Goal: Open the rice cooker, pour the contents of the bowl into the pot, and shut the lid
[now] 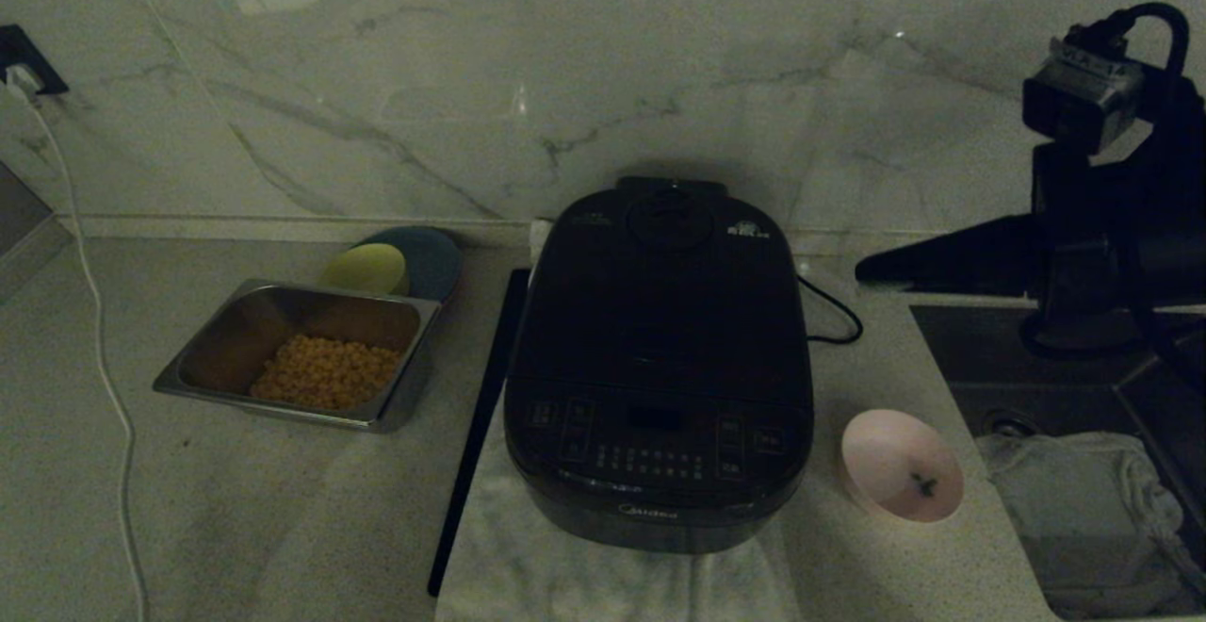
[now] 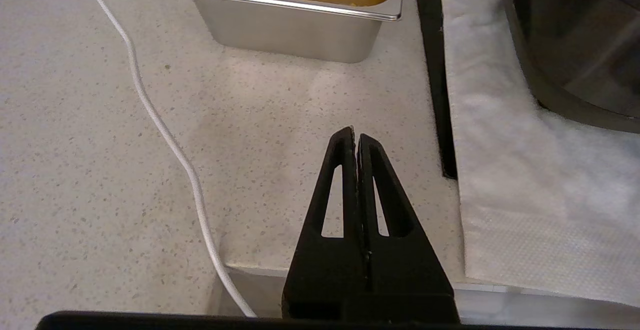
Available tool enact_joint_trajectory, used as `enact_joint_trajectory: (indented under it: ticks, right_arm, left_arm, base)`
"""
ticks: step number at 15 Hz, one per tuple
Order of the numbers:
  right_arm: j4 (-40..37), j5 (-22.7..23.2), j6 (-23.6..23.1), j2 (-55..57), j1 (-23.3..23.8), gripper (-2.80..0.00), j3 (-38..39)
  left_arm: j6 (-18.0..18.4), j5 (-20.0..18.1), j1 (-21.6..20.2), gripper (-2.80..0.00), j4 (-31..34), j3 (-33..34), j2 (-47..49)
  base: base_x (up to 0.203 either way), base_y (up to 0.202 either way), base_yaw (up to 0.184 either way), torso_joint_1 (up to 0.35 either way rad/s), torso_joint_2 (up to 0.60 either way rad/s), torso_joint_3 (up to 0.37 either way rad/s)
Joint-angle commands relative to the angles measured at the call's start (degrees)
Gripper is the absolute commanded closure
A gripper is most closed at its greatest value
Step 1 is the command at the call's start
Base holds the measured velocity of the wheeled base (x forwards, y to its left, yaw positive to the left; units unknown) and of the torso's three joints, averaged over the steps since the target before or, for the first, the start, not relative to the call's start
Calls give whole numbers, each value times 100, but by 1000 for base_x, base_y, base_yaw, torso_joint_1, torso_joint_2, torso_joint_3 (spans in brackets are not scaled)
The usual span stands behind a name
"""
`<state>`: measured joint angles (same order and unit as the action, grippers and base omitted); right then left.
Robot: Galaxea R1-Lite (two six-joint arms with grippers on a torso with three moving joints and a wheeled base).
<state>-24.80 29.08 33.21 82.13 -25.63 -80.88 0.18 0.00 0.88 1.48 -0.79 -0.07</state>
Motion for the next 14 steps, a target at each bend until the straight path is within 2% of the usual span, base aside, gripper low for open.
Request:
enact_joint_trajectory:
  ticks: [1, 3, 5, 10, 14]
  right_arm:
    - [-582, -567, -58, 79, -621, 0, 56]
    - [-531, -689, -96, 151, -1021, 0, 475]
    - [-500, -736, -104, 291, -1186, 0, 630]
    - [-481, -680, -104, 469, -1190, 0, 769]
    - [-13, -675, -78, 439, -1181, 0, 943]
  left_arm:
    - [-1, 0, 0, 0, 1, 0, -1]
    - [-1, 0, 0, 0, 1, 0, -1]
    - [-1, 0, 0, 0, 1, 0, -1]
    - [-1, 0, 0, 0, 1, 0, -1]
    - [-1, 1, 0, 0, 1, 2, -1]
  base:
    - [0, 0, 0, 0, 0, 0]
    - [0, 0, 0, 0, 0, 0]
    - [0, 0, 0, 0, 0, 0]
    - [0, 0, 0, 0, 0, 0]
    - [0, 0, 0, 0, 0, 0]
